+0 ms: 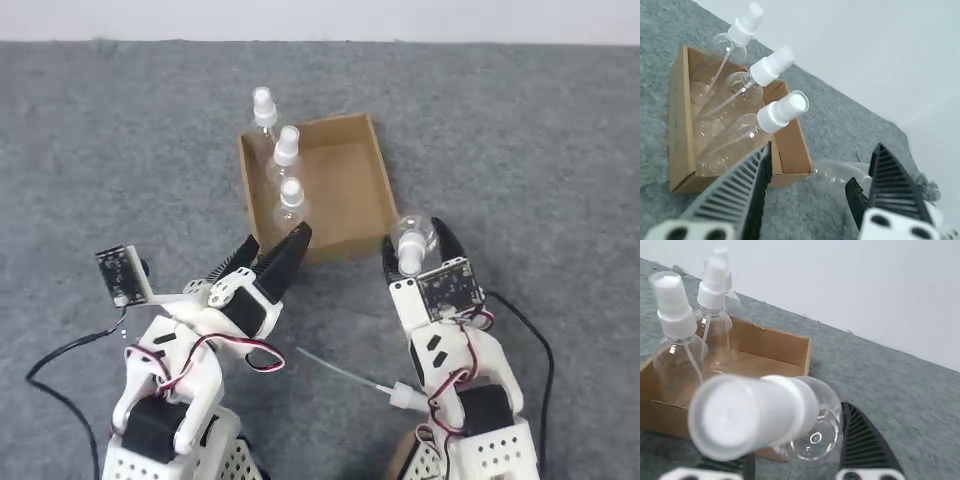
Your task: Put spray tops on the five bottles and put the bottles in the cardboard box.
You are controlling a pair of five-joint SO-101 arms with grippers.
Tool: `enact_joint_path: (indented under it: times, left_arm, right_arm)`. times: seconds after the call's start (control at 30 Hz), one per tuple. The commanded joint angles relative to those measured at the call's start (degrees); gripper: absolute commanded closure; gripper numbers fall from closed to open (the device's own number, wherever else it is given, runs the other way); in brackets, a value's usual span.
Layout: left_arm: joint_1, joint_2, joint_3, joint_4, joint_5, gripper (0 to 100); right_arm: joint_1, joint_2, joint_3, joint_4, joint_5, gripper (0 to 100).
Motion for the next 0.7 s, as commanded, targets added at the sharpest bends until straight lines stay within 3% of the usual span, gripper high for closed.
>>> enact_joint_path:
  times: [0.0,0.13,0.47,0.67]
  left_arm:
    - [-0.44,-1.23,-4.26,0.18,0.79,71]
    - [-1.41,-1.23,-4.18,0.09,0.88,71]
    - [-18.29,-1.23,-3.91,-3.52,0.97,71]
    - [-20.22,-1.23,-3.91,-3.43,0.97,71]
  right_arm:
    - [1.54,-0.4,-2.46,0.13,-0.35,93.7]
    - [1.54,-0.4,-2.2,0.13,-0.35,93.8]
    - [1.63,-0.4,-1.14,0.13,-0.35,93.9]
    - [1.63,-0.4,-1.05,0.13,-0.35,93.9]
